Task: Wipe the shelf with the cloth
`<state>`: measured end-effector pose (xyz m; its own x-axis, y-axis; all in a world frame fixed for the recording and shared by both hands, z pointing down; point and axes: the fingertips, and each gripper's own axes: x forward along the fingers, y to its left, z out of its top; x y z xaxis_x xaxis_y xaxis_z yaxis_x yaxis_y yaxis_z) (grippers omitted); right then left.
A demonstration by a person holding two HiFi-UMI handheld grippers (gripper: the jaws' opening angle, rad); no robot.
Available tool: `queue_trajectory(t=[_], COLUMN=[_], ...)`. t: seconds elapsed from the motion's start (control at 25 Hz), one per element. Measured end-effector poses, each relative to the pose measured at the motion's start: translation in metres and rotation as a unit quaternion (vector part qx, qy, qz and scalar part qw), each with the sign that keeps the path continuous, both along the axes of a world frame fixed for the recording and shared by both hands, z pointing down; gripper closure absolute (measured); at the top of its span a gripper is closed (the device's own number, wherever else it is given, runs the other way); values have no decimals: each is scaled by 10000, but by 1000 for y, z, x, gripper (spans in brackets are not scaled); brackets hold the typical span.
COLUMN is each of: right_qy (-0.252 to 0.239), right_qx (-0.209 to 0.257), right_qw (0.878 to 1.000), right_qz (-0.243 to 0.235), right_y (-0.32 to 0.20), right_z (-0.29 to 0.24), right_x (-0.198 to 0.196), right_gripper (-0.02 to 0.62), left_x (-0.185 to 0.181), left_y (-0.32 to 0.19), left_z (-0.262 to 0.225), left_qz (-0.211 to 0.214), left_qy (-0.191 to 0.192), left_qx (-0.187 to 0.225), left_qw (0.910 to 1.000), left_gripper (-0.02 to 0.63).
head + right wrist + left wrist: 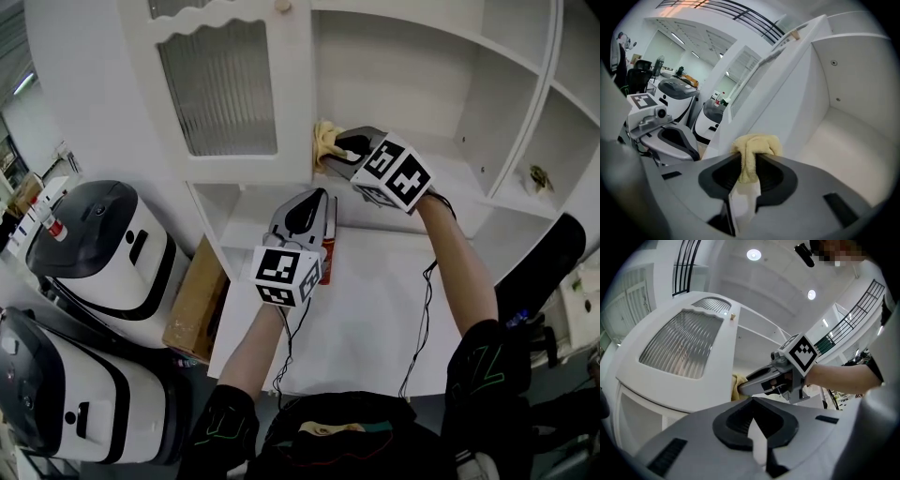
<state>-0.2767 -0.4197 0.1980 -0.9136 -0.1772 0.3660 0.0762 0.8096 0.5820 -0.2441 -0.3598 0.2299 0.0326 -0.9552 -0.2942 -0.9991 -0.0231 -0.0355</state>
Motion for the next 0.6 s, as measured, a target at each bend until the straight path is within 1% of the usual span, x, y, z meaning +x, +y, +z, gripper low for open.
queue_trajectory(t=[0.24,0.4,0.6], right_qy=[3,87,-151], right_qx=[-134,-177,-371], right_qw=[9996,9989,9961], right_qz=[-229,-434,-785], right_y=[18,32,52], right_z=[6,16,12], right_x=[9,16,32], right_gripper=[494,494,494], left_x=[9,17,24], left_y=[-9,-13,-16], left_z=[16,23,32], left_qz=[151,299,373], left_qy=[142,228,243], left_qx=[-119,-169,-258], left_qw=[9997,9991,9987], left_gripper=[606,606,606])
